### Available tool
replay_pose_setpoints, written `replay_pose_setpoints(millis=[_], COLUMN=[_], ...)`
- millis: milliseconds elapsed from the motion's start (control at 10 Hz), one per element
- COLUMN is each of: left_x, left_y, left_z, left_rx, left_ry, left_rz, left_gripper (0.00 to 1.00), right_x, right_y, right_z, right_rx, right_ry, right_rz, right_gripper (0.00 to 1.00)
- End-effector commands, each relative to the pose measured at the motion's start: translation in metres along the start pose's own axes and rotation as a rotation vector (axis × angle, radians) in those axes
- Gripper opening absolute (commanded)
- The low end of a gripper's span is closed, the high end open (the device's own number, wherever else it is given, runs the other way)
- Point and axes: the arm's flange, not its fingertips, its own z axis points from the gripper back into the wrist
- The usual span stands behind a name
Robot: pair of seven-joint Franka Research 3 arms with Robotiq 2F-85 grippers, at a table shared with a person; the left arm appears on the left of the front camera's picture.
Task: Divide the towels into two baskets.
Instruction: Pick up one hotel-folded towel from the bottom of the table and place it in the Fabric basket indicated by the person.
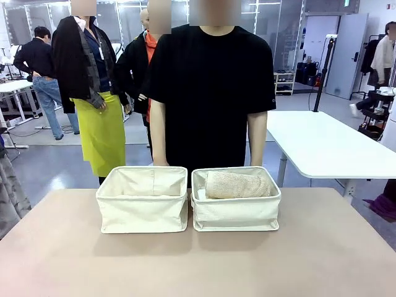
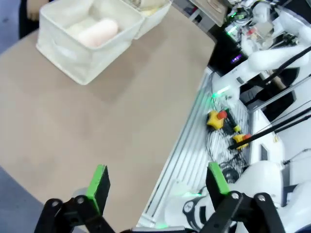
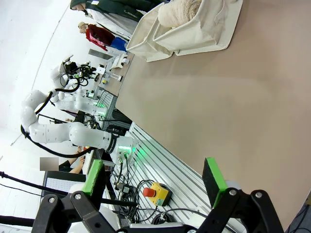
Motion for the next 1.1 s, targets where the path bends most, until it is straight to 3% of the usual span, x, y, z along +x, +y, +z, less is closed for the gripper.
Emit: replay_pose_setpoints(millis=[0, 400, 500, 600, 1000], left_x=[-0.024, -0.1, -0.106, -0.1, -0.1], left_y=[0.052, 0.093, 0.096, 0.086, 0.086], left_z=[0.021, 0.012, 0.01, 0.001, 0.001], left_rx=[-0.134, -0.184, -0.181, -0.177, -0.177], left_ry=[-0.126, -0.264, -0.272, -0.207, -0.207], left_rz=[0.093, 0.214, 0.211, 0.208, 0.208], left_gripper=[1.0, 1.0, 1.0, 1.0, 1.0], right_x=[-0.001, -0.001, -0.001, -0.001, -0.001], right_y=[0.003, 0.003, 0.003, 0.003, 0.003], right_z=[0.0, 0.0, 0.0, 0.0, 0.0], right_rx=[0.005, 0.005, 0.005, 0.005, 0.005], right_ry=[-0.007, -0.007, -0.007, -0.007, -0.007], right_rz=[0.011, 0.011, 0.011, 0.011, 0.011], right_gripper=[1.0, 1.0, 1.0, 1.0, 1.0])
